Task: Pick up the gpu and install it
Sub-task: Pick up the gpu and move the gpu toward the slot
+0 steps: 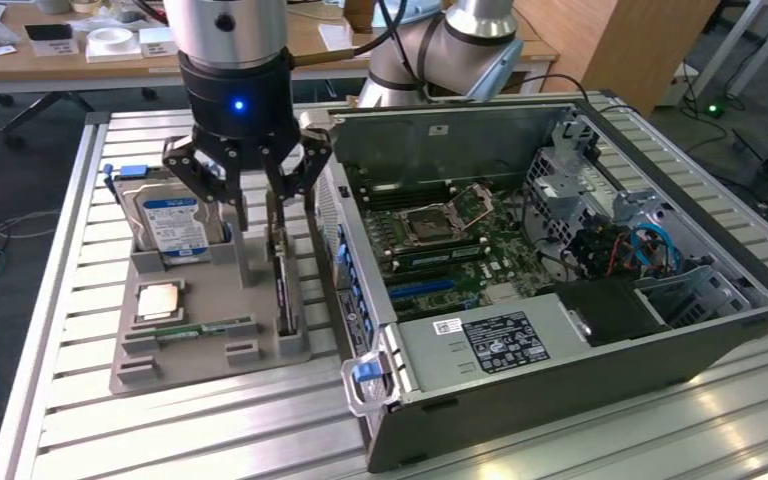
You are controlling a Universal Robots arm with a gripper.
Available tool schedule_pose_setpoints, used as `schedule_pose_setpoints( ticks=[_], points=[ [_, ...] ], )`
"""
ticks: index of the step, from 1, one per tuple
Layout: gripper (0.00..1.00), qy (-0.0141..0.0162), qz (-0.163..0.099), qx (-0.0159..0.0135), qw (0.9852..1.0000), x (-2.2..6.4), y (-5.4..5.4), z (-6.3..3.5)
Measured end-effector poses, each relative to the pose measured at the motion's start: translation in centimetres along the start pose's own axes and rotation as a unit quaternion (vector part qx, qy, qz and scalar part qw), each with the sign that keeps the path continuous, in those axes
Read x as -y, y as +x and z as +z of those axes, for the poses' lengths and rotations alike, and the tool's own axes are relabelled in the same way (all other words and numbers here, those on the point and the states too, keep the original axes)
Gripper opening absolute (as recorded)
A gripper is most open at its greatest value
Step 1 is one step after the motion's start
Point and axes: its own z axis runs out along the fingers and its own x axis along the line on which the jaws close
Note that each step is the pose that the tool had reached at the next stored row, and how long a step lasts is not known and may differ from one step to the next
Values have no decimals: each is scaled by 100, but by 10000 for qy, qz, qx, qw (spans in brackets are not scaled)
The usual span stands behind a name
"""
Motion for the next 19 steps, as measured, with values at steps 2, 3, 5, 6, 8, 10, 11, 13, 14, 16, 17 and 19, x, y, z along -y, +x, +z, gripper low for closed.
schedule_pose_setpoints(
  ticks=[2,3,5,6,8,10,11,13,14,16,17,19],
  points=[
    [42,3,0,0,10000,1,1,24],
    [42,4,0,0,10000,1,1,35],
    [42,6,0,1,10000,2,1,56],
    [42,7,0,0,10000,2,1,58],
    [42,8,0,0,10000,2,1,57],
    [42,8,0,0,10000,2,2,58],
    [42,7,0,0,10000,2,1,58],
    [42,7,0,0,10000,2,1,58],
    [42,7,0,0,10000,2,1,60],
    [42,5,0,2,10000,3,2,78],
    [42,7,0,0,10000,4,2,92],
    [42,7,0,1,10000,5,3,128]
  ],
)
